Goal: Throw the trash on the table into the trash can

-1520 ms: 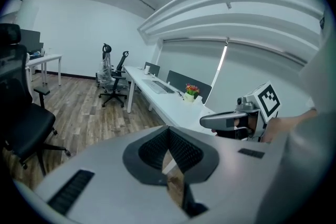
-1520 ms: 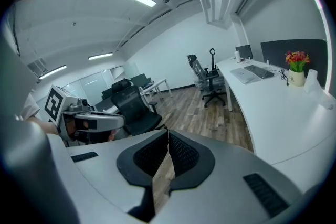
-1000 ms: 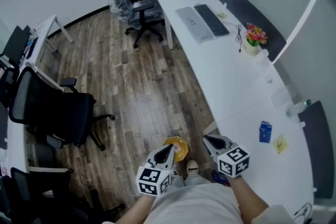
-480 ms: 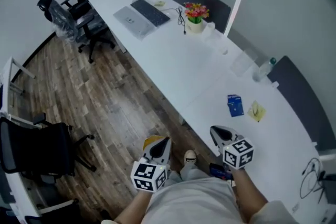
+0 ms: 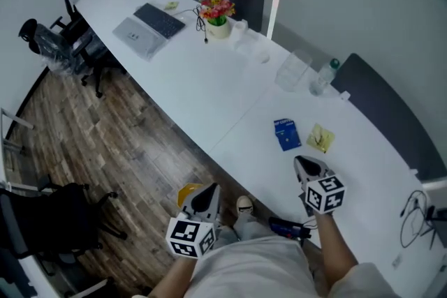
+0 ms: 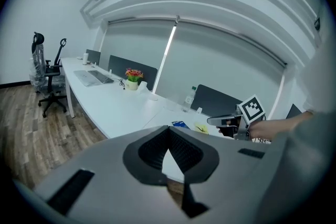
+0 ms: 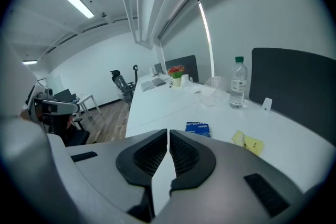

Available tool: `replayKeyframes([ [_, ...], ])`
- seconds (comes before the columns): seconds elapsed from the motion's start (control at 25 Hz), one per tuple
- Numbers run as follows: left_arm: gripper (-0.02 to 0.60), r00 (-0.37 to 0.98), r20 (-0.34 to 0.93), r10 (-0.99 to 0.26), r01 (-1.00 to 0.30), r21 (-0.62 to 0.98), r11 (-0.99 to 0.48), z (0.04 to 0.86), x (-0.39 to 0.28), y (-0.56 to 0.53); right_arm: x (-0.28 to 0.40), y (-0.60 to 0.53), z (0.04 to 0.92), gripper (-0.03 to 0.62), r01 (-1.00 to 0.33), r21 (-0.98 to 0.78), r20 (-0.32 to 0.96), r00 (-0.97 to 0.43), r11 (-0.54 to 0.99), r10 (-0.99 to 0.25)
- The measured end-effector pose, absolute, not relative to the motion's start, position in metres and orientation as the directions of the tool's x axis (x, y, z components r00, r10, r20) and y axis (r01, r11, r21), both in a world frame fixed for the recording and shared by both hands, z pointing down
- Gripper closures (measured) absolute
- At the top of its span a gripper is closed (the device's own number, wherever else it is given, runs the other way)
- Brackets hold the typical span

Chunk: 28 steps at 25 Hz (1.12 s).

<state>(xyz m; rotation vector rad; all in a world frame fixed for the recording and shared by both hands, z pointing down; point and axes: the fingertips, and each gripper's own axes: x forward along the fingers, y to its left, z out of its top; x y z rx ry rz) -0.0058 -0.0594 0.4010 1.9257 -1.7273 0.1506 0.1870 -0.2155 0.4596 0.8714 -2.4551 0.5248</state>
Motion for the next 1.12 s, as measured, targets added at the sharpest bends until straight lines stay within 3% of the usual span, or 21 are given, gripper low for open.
replayKeyframes([
  [0.32,0.581,0.203,0.429,-0.88,-0.938,0.343,-0.049,0.418,0.025,-0.099,0.199,-0.253,0.495,0.546,-0.69,-0.174,0.586,-0.646,0.703,-0.489],
  [0.4,0.581,0.218,0.44,-0.871,-0.936,0.348,-0.058,0.423,0.033,-0.105,0.205,-0.261,0.509,0.474,-0.702,-0.175,0.606,-0.629,0.69,-0.486],
  [0.6,0.581,0.221,0.465,-0.857,-0.937,0.344,-0.055,0.437,0.036,-0.117,0.219,-0.28,0.545,0.424,-0.739,-0.177,0.654,-0.582,0.65,-0.484],
  [1.12,0.581,0.22,0.536,-0.815,-0.935,0.353,-0.02,0.466,0.03,-0.124,0.221,-0.301,0.6,0.414,-0.754,-0.211,0.741,-0.538,0.622,-0.401],
])
